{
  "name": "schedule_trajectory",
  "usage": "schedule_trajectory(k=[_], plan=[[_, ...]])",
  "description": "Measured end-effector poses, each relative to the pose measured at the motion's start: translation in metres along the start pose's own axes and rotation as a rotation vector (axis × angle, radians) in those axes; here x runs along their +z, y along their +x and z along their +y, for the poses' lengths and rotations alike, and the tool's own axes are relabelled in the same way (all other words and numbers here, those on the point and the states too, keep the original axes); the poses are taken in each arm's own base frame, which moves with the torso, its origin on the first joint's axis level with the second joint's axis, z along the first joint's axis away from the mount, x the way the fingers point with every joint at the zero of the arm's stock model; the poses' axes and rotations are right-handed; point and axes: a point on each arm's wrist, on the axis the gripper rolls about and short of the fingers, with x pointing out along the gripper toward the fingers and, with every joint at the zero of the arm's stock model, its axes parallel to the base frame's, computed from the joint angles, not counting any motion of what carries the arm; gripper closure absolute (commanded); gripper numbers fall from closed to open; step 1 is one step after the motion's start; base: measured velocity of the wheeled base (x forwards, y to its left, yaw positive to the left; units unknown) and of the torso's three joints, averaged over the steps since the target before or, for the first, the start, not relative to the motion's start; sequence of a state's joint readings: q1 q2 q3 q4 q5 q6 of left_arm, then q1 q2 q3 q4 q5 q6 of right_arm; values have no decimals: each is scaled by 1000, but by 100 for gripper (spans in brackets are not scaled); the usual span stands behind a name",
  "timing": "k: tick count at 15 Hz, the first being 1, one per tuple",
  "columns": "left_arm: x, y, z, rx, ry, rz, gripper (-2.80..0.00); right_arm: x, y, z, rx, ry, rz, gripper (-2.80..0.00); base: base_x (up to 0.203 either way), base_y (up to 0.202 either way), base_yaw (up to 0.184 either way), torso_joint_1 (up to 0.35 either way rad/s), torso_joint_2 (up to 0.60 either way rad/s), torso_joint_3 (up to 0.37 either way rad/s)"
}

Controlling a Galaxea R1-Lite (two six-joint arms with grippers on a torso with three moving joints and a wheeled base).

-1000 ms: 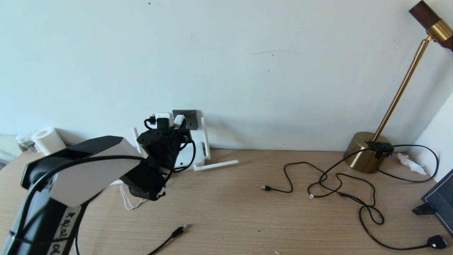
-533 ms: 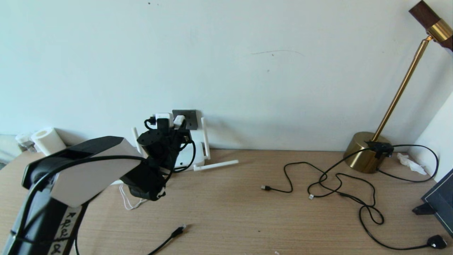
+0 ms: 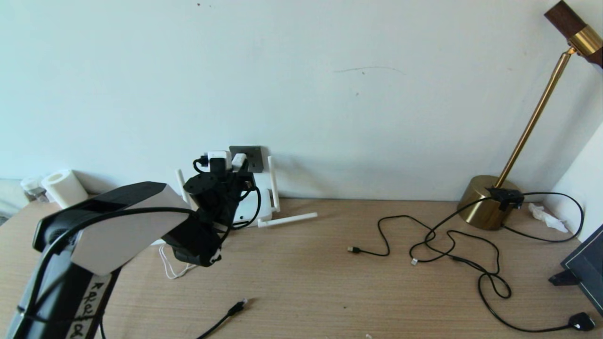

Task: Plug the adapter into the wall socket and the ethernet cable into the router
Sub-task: Plug plug into socket

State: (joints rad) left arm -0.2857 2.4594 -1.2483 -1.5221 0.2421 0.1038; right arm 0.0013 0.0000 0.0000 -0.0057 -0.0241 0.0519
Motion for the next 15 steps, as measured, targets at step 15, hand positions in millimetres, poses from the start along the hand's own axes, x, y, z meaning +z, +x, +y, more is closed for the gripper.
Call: schedule_trajectory(k=[15], plan=[[-4, 3, 2, 5, 1, -3, 0, 0, 0, 0, 0, 0, 0, 0, 0, 0, 0, 0, 0, 0]])
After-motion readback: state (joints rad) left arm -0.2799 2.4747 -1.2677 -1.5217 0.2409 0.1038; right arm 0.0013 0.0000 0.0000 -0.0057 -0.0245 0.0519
